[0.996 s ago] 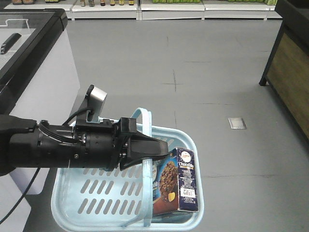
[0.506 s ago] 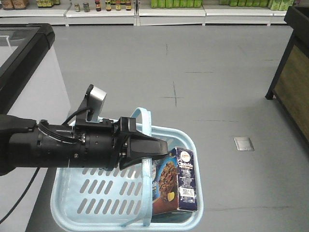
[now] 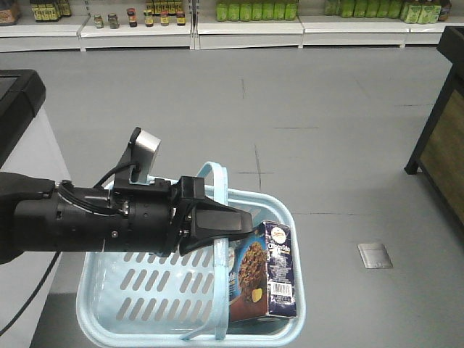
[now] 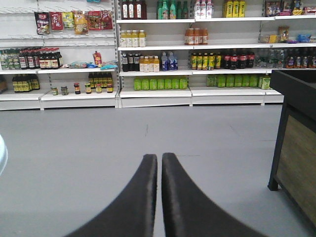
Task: Left arm holds basket, right arm returns cookies
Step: 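Drive forward toward the drink shelves holding the basket in the left gripper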
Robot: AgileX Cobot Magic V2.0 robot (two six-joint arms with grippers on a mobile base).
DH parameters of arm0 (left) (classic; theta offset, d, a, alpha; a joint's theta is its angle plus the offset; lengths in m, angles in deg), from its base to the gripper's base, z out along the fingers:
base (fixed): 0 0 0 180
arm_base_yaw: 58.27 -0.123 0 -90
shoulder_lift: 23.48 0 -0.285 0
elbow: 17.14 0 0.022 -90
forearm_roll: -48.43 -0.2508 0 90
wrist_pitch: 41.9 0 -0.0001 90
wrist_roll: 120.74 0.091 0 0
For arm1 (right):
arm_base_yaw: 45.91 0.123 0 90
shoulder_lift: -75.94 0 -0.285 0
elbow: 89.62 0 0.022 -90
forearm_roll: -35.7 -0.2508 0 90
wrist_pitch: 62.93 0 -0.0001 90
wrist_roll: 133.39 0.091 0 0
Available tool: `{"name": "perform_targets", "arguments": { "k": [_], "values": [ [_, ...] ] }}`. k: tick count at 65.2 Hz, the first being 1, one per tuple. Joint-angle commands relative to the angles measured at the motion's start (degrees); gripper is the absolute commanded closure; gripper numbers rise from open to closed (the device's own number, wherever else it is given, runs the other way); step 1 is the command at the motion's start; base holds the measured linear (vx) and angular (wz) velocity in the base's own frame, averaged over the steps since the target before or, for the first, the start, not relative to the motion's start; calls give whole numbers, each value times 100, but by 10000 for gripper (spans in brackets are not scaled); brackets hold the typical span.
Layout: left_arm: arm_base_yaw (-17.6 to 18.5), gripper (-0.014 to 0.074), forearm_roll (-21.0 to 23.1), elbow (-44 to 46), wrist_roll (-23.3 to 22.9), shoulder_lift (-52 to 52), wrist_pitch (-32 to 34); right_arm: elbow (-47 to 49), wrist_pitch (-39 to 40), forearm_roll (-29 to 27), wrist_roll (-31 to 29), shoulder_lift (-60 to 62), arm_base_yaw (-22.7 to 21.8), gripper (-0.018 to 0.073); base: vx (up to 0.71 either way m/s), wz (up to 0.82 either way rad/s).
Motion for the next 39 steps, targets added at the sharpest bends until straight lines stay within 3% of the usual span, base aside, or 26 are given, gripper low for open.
{"name": "perform_targets", "arguments": {
  "k": [1, 39],
  "values": [
    [39, 599, 624, 218, 81, 220, -320, -101, 417, 48, -56, 72, -6, 570, 48, -3],
    [39, 599, 624, 218, 81, 220, -314, -101, 417, 48, -56, 72, -6, 570, 48, 1]
  ]
}}
